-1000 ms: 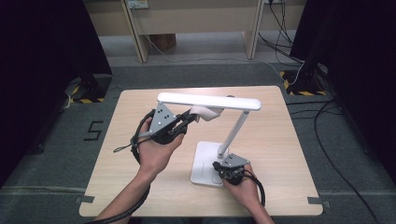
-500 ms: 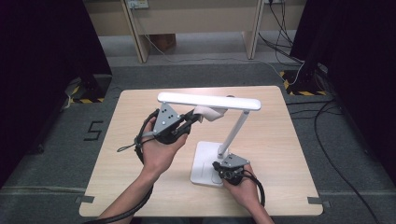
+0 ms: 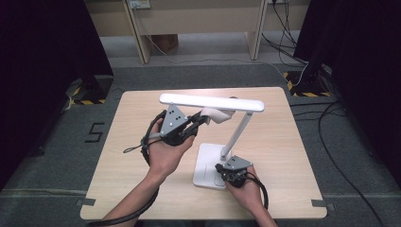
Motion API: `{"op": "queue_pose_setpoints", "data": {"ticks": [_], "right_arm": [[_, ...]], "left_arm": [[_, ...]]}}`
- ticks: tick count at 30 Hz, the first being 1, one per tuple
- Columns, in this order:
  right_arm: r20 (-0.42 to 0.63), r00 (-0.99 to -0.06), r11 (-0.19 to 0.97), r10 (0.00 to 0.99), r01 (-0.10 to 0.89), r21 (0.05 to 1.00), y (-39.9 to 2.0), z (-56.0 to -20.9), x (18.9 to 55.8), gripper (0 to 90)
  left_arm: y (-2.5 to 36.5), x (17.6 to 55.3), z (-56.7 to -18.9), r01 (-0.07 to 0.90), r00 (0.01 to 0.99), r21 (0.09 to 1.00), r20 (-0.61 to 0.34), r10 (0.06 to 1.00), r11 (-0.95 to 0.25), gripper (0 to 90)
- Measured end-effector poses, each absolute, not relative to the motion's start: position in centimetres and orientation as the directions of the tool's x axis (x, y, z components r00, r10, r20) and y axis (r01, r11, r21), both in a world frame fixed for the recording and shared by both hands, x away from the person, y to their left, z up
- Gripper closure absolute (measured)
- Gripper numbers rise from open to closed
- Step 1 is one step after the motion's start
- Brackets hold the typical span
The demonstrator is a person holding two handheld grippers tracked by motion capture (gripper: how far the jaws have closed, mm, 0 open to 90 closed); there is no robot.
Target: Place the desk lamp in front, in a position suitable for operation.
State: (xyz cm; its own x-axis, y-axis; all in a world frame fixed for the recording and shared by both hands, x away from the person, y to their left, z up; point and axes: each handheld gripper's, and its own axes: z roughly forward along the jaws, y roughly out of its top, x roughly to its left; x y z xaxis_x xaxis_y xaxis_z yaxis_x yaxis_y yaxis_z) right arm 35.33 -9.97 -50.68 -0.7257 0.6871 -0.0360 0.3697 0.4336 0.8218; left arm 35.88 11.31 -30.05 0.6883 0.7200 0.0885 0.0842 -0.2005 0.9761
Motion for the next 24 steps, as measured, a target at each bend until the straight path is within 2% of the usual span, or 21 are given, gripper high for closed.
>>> {"op": "queue_pose_setpoints", "data": {"ticks": [24], "right_arm": [[-0.033, -0.726, 0.43, 0.687, 0.37, 0.824, -9.9, -50.7, 35.3, 87.8]], "left_arm": [[9.4, 36.0, -30.1, 0.093, 0.707, 0.978, 0.066, 0.704, -0.185, 85.0]]}}
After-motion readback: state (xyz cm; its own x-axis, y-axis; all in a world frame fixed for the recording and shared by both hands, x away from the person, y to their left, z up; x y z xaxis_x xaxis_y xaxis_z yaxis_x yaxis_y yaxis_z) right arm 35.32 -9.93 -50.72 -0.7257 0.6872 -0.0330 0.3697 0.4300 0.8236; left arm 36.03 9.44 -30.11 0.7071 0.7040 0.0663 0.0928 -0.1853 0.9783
